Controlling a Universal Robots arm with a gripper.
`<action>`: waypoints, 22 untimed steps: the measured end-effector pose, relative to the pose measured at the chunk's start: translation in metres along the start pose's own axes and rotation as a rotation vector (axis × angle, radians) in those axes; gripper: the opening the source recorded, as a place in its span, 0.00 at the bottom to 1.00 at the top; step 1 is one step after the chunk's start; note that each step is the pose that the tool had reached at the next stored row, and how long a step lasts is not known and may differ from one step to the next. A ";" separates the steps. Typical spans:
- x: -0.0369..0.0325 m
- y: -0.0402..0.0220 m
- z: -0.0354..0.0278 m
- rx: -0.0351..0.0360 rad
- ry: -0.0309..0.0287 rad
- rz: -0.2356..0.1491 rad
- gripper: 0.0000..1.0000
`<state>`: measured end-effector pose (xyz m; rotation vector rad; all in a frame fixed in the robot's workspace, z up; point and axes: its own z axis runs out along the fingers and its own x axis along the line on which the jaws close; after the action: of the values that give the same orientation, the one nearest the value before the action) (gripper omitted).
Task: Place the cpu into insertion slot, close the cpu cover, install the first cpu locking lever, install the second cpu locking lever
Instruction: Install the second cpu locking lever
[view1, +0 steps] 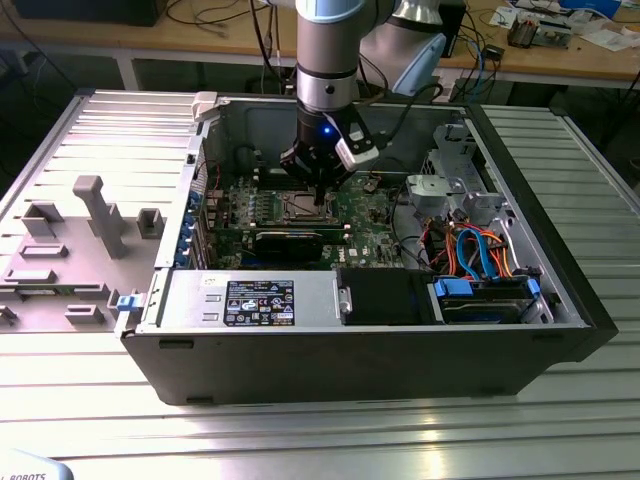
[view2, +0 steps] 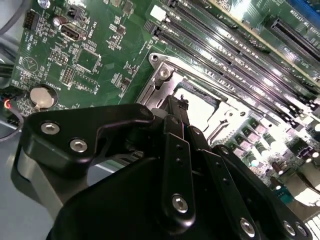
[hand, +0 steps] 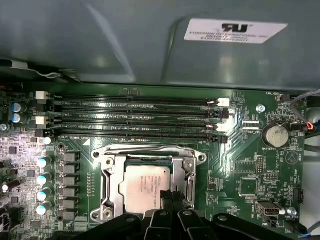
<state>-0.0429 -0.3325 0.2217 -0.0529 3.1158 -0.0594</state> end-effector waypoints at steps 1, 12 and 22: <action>-0.0001 -0.0002 -0.0039 -0.0001 0.0000 0.000 0.11; 0.0003 -0.0138 -0.0056 -0.0001 -0.0001 0.000 0.11; 0.0003 -0.0153 -0.0056 0.0010 0.0000 0.000 0.11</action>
<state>-0.0428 -0.3475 0.2279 -0.0531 3.1158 -0.0610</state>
